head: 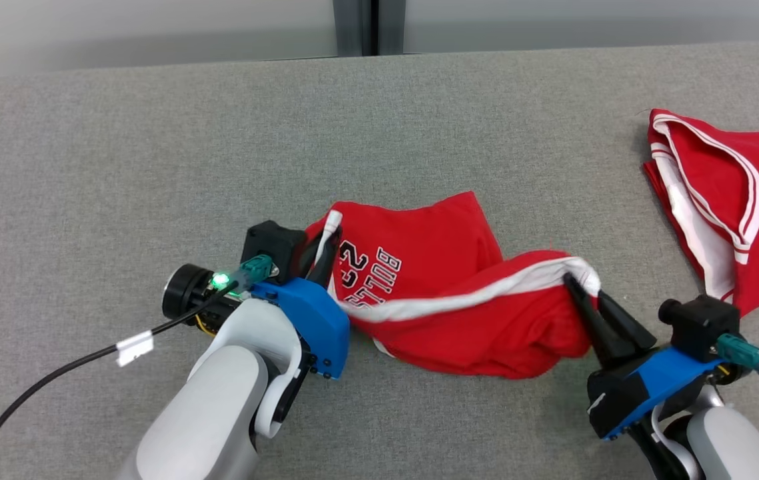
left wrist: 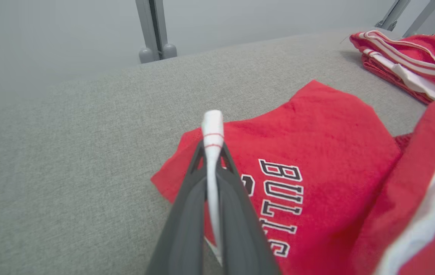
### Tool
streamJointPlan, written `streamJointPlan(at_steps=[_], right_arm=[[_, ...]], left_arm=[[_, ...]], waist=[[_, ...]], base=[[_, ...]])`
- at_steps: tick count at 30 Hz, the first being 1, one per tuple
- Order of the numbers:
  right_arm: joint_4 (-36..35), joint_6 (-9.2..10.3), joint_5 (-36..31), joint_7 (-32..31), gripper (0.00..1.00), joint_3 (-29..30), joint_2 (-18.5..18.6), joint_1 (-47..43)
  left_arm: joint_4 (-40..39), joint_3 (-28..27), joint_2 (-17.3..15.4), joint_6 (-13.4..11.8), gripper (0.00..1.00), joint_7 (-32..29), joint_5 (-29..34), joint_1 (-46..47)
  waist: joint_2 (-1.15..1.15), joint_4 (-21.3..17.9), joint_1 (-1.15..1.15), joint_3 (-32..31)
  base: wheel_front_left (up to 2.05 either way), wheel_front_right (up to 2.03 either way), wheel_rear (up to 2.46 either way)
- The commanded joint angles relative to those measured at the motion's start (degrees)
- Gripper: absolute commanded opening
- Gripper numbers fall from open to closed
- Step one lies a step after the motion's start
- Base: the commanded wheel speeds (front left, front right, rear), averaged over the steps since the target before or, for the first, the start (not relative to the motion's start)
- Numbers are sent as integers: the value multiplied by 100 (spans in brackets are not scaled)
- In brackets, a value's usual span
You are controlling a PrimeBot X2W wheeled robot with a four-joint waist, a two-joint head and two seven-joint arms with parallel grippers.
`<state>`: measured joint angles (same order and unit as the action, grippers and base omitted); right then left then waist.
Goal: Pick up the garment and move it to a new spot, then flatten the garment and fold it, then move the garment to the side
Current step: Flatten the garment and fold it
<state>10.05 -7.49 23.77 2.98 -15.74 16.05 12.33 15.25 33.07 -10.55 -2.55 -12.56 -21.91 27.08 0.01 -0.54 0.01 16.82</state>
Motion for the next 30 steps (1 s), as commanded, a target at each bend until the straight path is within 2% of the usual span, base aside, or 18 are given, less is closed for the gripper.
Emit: streamJointPlan(at_steps=[1,7,10,19,25,30], right_arm=[[-71,-2,-33,109,0,31,43,84],[-516,-1,-218,440,0,236,111,151],[-1134,-1,-479,557,0,514,193,301],[-2406,-1,-962,173,0,1111,219,827],[-2587,-1,-916,-39,0,1237,171,1099],[-2231,-1,-776,-66,0,1132,266,1629]], left_arm=[[-79,-59,-23,-50,0,134,31,-36],[-575,-248,-114,-172,0,703,93,-55],[-1198,-420,-213,-303,0,1120,187,-34],[-2611,-905,-377,-542,0,1647,290,298],[-2948,-1090,-405,-605,0,1577,168,449],[-2553,-1163,-288,-419,0,1626,-87,853]], waist=[[-1,0,-1,-20],[-1,-6,-1,-218],[-1,-15,-1,-462],[-1,43,-1,-913],[-1,64,-1,-863],[-1,82,-1,-557]], base=[[0,0,0],[0,0,0],[0,0,0],[0,0,0],[0,0,0],[0,0,0]])
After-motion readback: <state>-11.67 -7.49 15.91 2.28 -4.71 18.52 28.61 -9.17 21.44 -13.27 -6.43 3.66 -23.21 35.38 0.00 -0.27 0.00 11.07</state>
